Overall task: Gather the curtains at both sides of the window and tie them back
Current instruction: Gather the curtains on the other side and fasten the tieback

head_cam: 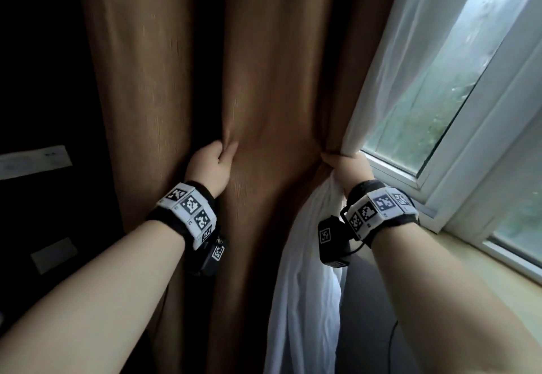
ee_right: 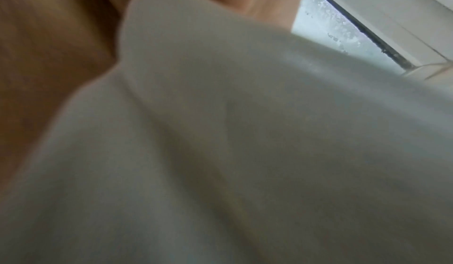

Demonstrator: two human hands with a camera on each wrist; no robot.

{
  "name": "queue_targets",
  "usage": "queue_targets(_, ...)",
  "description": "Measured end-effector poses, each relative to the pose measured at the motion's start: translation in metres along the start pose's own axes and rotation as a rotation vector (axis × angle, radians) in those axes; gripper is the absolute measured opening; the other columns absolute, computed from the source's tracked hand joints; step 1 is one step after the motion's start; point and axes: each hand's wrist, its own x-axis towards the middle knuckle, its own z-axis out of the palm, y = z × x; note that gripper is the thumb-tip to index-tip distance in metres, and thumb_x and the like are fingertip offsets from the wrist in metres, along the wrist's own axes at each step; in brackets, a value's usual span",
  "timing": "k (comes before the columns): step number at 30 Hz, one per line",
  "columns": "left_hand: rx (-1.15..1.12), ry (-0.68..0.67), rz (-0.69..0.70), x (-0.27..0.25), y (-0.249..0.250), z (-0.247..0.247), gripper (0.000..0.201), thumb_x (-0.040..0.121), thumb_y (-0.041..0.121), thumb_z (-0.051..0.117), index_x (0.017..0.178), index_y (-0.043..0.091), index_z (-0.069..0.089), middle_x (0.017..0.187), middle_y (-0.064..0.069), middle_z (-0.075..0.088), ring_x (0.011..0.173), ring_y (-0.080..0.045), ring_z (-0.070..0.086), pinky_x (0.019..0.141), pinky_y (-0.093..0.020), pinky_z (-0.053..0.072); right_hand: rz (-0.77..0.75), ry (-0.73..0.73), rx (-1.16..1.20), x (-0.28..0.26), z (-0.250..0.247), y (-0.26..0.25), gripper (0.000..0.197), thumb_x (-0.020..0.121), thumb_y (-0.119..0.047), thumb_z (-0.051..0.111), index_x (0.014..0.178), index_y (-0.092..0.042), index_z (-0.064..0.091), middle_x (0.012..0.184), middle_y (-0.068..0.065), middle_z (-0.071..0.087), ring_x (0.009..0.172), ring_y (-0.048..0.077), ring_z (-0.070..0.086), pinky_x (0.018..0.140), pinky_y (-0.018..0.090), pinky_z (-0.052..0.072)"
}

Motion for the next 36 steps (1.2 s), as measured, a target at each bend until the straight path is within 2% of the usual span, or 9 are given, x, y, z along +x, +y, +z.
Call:
queue_targets(6,-0.069,0.047,0.054,-0.016,-0.007,-0.009,0.038,0.094,0.027,0.05,0.076,-0.007,0.05,0.07,-0.022,0.055,0.064,-0.029,0.051,0.065,-0.042,0.045,-0.074,0.003,-0.088,0.002,0.012,-0.001,0.024,0.085,-0.005,0.058,0.103,0.011,0.06,0.085,0.01,0.052,0.079,0.016,0.045,0.047,0.025,0.03)
queue_targets(10,-0.199,-0.229,0.066,-0.039,0.013,-0.009,0.027,0.091,0.015,0.054,0.116,0.005,0.055,0.109,-0.009,0.063,0.101,-0.017,0.058,0.089,-0.023,0.043,-0.062,-0.023,-0.146,0.0,0.022,-0.004,0.02,0.086,-0.003,0.054,0.102,0.009,0.06,0.087,0.011,0.052,0.081,0.018,0.045,0.066,0.026,0.033)
queue_targets(14,0.189,-0.496,0.121,-0.051,0.028,0.018,0.045,0.094,0.009,0.043,0.137,0.003,0.036,0.137,-0.018,0.047,0.126,-0.028,0.046,0.101,-0.022,0.03,-0.056,-0.133,-0.194,-0.012,0.028,-0.009,0.013,0.086,-0.002,0.045,0.082,-0.002,0.057,0.085,0.013,0.056,0.082,0.021,0.051,0.072,0.037,0.042)
queue_targets(19,0.44,-0.548,0.087,-0.054,0.051,0.04,0.047,0.092,0.002,0.038,0.139,0.001,0.029,0.144,-0.018,0.036,0.125,-0.034,0.045,0.102,-0.034,0.036,0.06,-0.342,0.228,-0.032,0.022,-0.004,0.046,0.091,-0.046,0.045,0.124,-0.016,0.051,0.117,0.003,0.061,0.1,0.015,0.057,0.096,0.032,0.043)
queue_targets(22,0.476,-0.548,0.191,-0.056,0.057,0.053,0.055,0.098,0.014,0.034,0.147,0.007,0.011,0.155,-0.012,0.016,0.138,-0.029,0.03,0.11,-0.032,0.026,0.078,-0.475,0.472,-0.032,0.013,0.004,0.067,0.079,-0.062,0.045,0.125,-0.014,0.051,0.121,0.001,0.059,0.101,0.006,0.063,0.099,0.026,0.043)
queue_targets(25,0.521,-0.629,0.292,-0.063,0.052,0.065,0.065,0.097,0.013,0.033,0.148,0.009,-0.007,0.157,-0.007,-0.01,0.146,-0.023,0.0,0.117,-0.029,0.004,-0.085,-0.367,0.293,-0.037,0.005,-0.003,0.043,0.071,-0.033,0.076,0.108,-0.019,0.058,0.105,-0.001,0.068,0.091,0.008,0.068,0.084,0.023,0.054)
queue_targets(29,0.568,-0.796,0.58,-0.067,0.033,0.077,0.07,0.089,0.003,0.043,0.149,0.014,0.008,0.157,-0.007,-0.011,0.146,-0.023,-0.008,0.12,-0.033,0.002,-0.081,0.065,-0.002,-0.021,-0.004,-0.001,0.047,0.06,-0.017,0.069,0.104,-0.007,0.057,0.088,0.006,0.061,0.079,0.022,0.06,0.067,0.031,0.048)
queue_targets(33,0.538,-0.736,0.55,-0.05,0.026,0.054,0.055,0.092,0.012,0.046,0.144,0.018,0.03,0.157,-0.003,0.014,0.146,-0.022,0.003,0.119,-0.034,0.005,-0.035,0.106,-0.111,-0.006,-0.015,0.002,0.041,0.075,-0.008,0.061,0.116,-0.005,0.055,0.091,0.007,0.057,0.081,0.022,0.055,0.071,0.031,0.043)
queue_targets(36,0.514,-0.367,0.474,-0.027,0.017,0.017,0.048,0.09,0.015,0.048,0.136,0.026,0.044,0.156,0.001,0.02,0.146,-0.024,0.007,0.118,-0.04,0.004,-0.016,0.092,-0.097,0.0,-0.016,0.002,0.038,0.076,-0.007,0.059,0.113,-0.005,0.058,0.092,0.008,0.059,0.084,0.023,0.057,0.075,0.034,0.046)
